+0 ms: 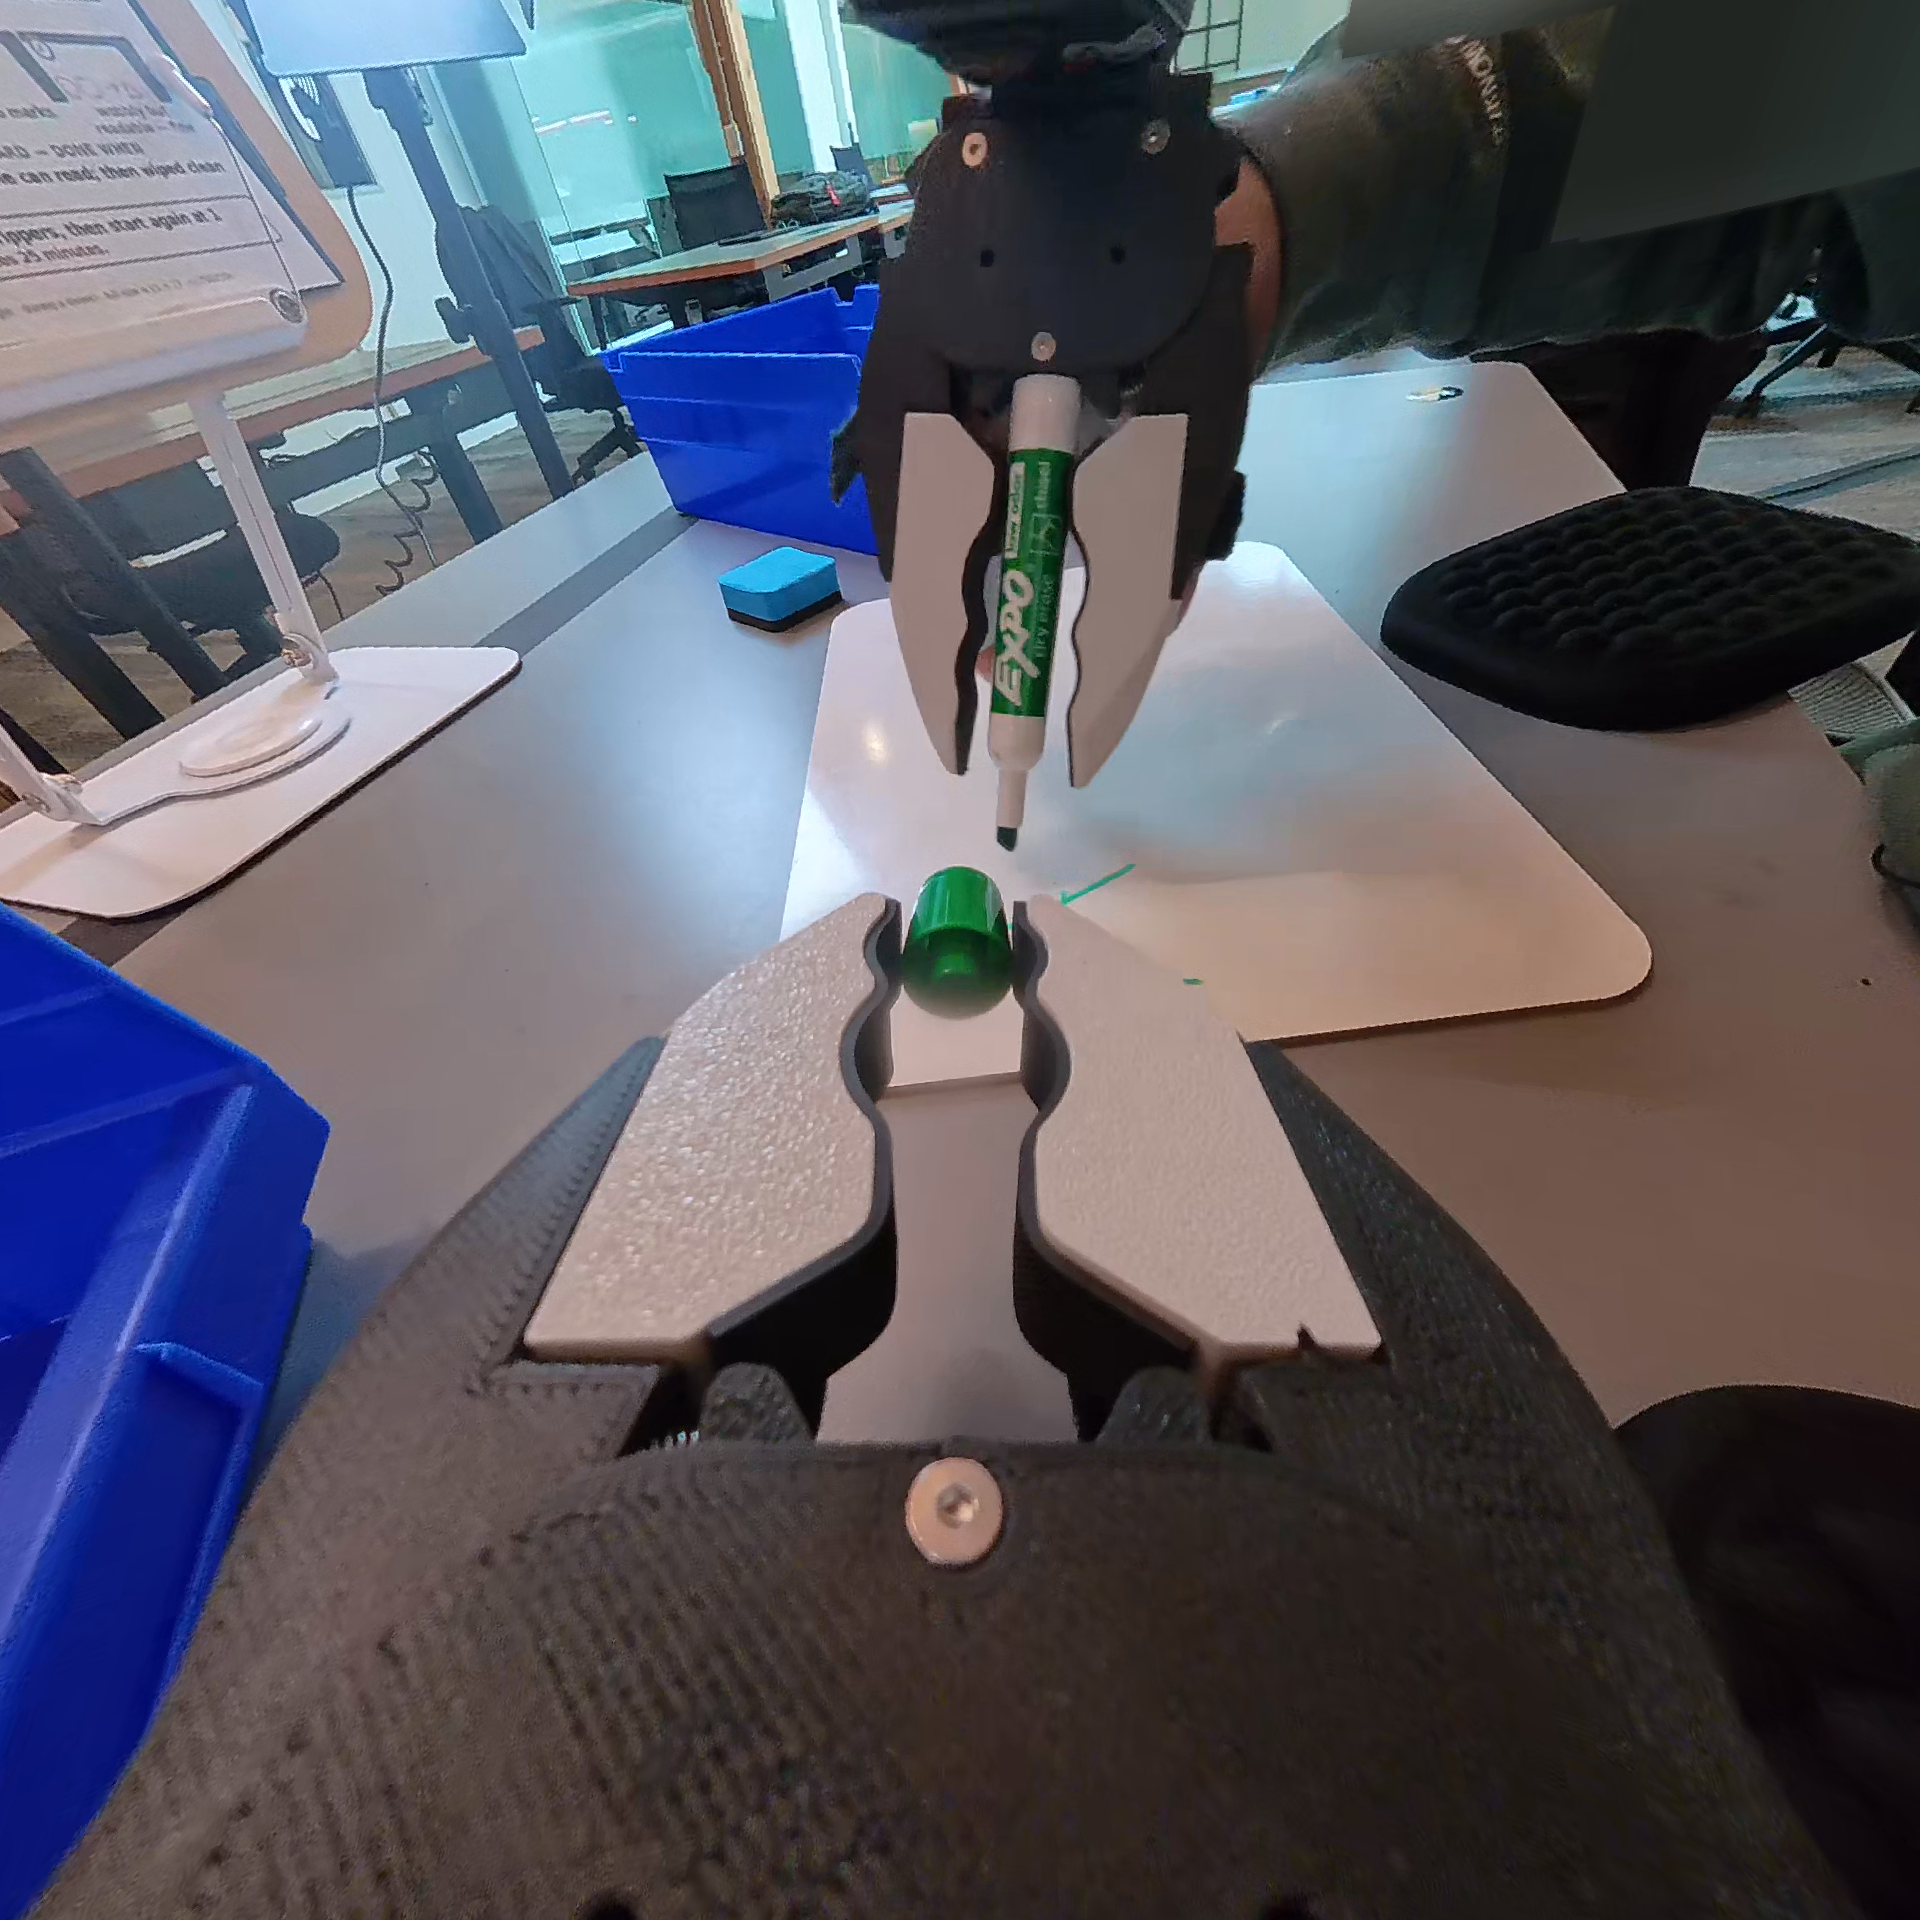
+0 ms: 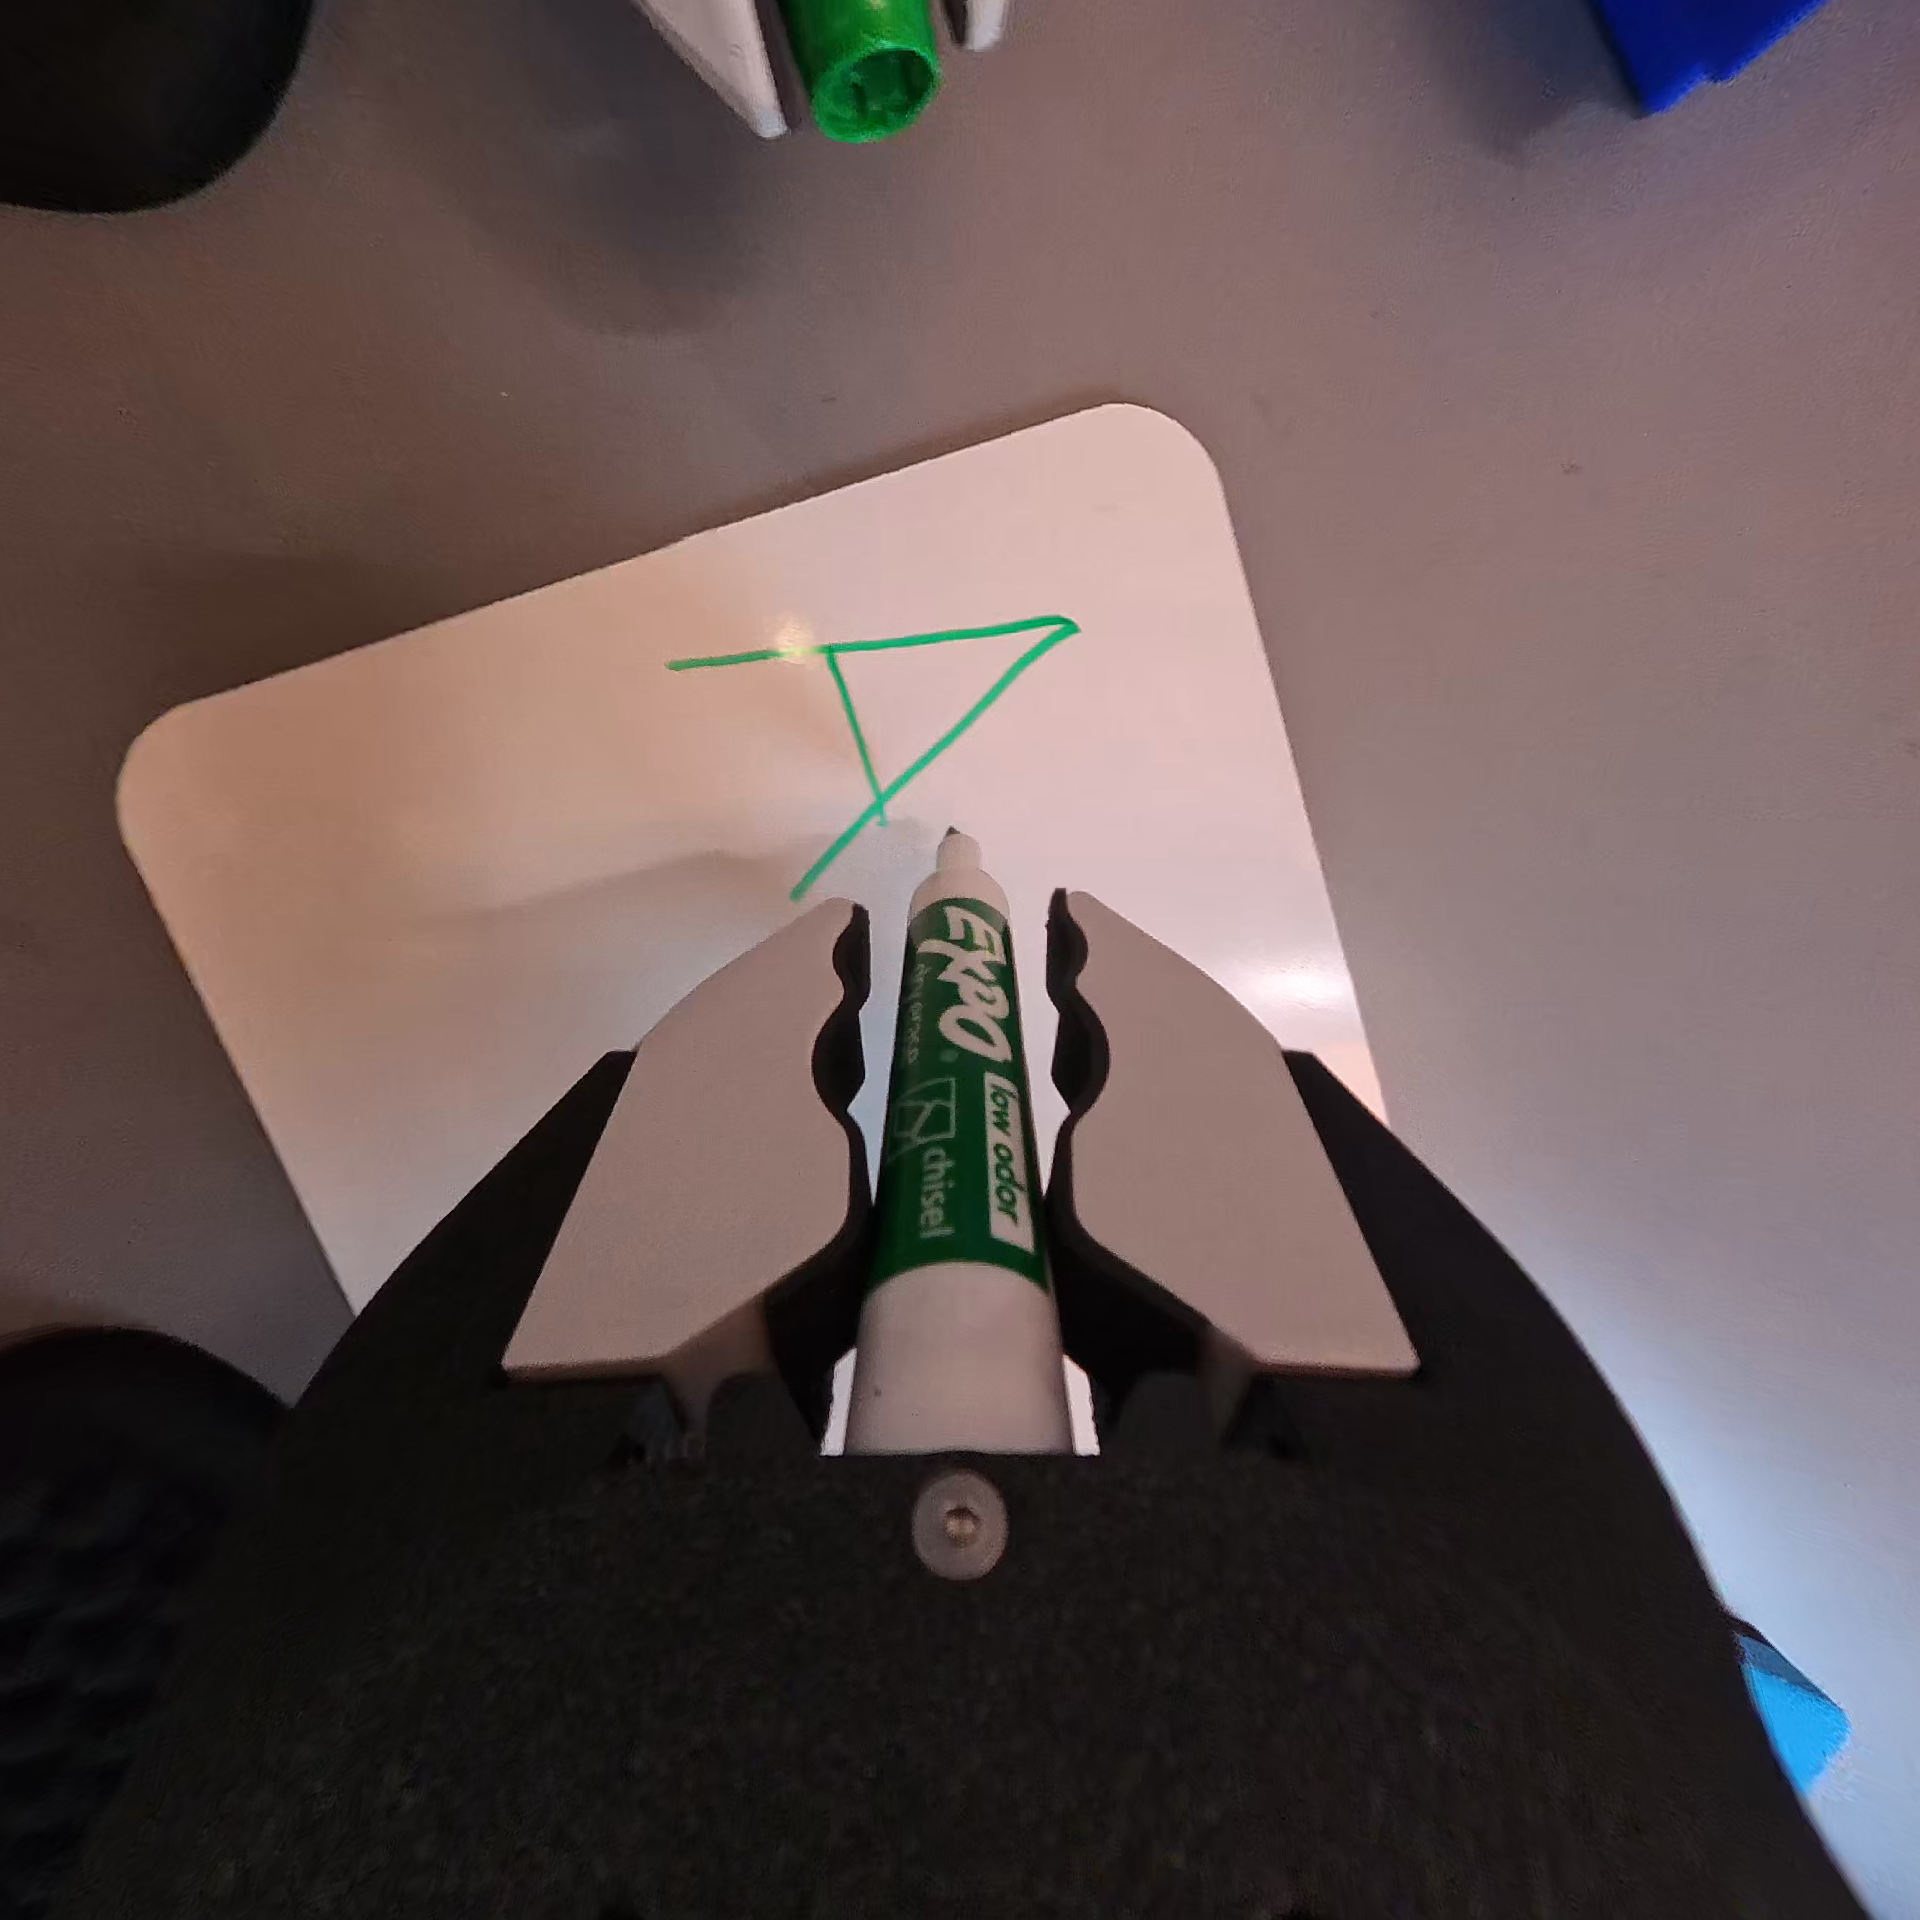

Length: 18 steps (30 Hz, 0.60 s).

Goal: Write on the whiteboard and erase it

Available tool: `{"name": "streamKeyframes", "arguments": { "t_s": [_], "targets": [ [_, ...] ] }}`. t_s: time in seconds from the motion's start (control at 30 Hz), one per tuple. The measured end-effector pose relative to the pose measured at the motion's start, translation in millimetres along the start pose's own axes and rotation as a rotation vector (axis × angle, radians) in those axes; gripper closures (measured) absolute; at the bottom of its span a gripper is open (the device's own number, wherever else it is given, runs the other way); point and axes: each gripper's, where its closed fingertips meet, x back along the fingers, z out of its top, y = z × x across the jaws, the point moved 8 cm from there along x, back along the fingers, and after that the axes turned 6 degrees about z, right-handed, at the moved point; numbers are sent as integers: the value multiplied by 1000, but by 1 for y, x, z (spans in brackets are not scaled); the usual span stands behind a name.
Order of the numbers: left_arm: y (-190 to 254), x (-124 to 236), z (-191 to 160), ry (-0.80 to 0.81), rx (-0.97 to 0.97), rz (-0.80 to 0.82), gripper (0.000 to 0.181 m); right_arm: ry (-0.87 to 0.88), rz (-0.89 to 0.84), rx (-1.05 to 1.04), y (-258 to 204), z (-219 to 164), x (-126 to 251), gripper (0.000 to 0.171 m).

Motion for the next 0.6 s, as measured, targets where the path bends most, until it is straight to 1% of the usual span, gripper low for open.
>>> {"name": "streamKeyframes", "arguments": {
  "t_s": [0.13, 0.3, 0.6],
  "targets": [
    [0, 0, 0, 0, -4, -1, 161, 2, -27, -35, 15, -7, 0, 138],
    [0, 0, 0, -1, -3, -4, 161, 2, -46, -45, 30, -6, -2, 138],
    [1, 0, 0, -1, -7, -13, 161, -27, -44, -44, 38, -7, -9, 138]
  ]
}}
